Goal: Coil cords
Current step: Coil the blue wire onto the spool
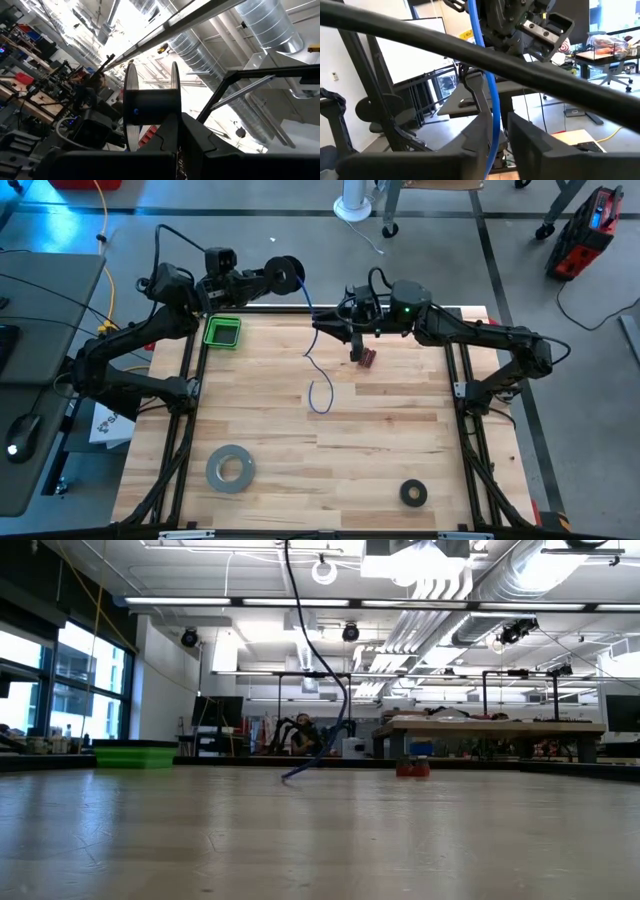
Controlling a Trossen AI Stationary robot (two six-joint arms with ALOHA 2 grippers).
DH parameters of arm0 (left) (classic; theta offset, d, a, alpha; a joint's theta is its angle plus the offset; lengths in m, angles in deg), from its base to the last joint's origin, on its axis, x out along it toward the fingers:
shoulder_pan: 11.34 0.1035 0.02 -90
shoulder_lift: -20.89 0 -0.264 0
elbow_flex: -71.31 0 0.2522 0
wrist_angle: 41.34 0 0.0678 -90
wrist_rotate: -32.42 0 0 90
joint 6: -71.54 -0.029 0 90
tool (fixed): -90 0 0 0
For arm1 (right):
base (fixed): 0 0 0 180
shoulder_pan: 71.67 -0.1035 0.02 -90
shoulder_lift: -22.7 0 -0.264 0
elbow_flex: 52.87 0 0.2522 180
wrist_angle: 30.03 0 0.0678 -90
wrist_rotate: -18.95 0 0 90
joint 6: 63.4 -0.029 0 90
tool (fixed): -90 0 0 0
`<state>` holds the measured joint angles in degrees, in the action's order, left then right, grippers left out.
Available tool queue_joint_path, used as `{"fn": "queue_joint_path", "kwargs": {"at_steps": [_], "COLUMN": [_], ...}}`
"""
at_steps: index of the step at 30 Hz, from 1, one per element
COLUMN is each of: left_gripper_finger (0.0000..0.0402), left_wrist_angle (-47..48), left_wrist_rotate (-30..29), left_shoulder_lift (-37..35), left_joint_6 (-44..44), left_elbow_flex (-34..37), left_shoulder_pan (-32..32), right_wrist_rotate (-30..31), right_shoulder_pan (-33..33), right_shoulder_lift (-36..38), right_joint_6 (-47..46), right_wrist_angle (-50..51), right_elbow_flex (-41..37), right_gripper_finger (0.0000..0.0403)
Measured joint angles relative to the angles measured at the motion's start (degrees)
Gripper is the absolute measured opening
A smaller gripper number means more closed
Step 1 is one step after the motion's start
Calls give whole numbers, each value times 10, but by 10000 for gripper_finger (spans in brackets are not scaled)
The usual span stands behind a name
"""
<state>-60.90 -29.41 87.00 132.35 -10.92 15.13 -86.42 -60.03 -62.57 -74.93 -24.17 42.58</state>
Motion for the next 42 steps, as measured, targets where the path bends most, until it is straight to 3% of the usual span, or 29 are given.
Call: {"fn": "queue_joint_path", "kwargs": {"at_steps": [4, 8, 18, 22, 37, 42], "left_gripper_finger": [0, 0, 0, 0, 0, 0], "left_wrist_angle": [1, 0, 0, 0, 0, 0], "left_wrist_rotate": [0, -1, -1, -2, -2, -2], "left_shoulder_lift": [0, 0, 0, 0, 0, 0], "left_joint_6": [0, 0, 2, 2, 3, 5], "left_elbow_flex": [0, 0, 0, 0, 0, 0], "left_shoulder_pan": [1, 1, 1, 1, 5, 18], "right_wrist_rotate": [-7, -22, -20, -6, 13, 2], "right_shoulder_pan": [0, 2, 4, 4, 4, 4], "right_shoulder_lift": [2, 6, 6, 6, 12, 25], "right_joint_6": [16, 26, 11, 11, 16, 15], "right_wrist_angle": [0, 1, 26, 32, 63, 62], "right_elbow_flex": [0, 0, 0, 0, 0, 0], "right_gripper_finger": [19, 12, 128, 145, 88, 87]}}
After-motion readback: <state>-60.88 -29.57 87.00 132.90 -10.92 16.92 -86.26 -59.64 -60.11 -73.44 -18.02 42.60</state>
